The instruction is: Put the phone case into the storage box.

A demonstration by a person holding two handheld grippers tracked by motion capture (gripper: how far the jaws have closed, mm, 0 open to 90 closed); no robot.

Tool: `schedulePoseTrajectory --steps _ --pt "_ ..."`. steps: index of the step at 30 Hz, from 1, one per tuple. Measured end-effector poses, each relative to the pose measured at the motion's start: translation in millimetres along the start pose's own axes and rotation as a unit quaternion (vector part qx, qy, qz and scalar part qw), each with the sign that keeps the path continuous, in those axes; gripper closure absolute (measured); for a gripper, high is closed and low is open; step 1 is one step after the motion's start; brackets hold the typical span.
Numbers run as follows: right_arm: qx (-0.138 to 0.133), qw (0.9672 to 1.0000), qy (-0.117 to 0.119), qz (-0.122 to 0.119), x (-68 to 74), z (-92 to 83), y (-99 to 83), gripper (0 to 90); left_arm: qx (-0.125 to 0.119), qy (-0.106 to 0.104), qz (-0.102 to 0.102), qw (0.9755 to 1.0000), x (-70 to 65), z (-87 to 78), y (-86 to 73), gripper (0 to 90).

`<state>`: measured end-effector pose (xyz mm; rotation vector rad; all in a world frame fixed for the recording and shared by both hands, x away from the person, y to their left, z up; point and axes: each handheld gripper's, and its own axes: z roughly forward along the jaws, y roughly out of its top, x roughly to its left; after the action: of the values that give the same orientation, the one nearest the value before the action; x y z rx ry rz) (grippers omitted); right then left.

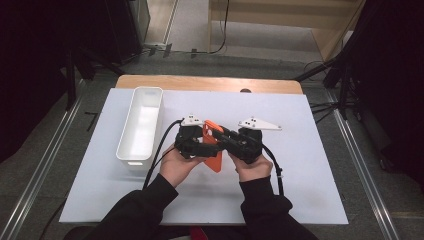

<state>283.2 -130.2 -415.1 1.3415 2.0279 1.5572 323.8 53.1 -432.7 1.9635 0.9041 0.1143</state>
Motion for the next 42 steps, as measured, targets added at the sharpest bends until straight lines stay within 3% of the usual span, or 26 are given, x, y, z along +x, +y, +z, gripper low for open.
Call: schedulePoseTrajectory --steps 9,19,36,42 --pt "0.003 1.0000 0.000 -0.001 0.2 0.8 0.1 72.9 0.010 -0.006 -0.006 0.9999 1.5 0.2 1.0 16.2" --pt "0.001 1.0000 0.000 -0.003 -0.5 -8.0 8.3 60.9 0.016 -0.002 -0.002 0.9999 2.9 0.4 1.4 16.1" --pt "-0.008 0.9998 -0.007 0.019 -19.1 -27.0 17.2 55.4 0.017 -0.001 0.003 0.9998 5.5 -6.4 6.3 16.1" --pt "-0.008 0.9997 -0.013 0.016 -26.4 -30.8 17.0 52.1 0.017 -0.006 0.007 0.9998 3.9 -8.2 7.5 16.1"
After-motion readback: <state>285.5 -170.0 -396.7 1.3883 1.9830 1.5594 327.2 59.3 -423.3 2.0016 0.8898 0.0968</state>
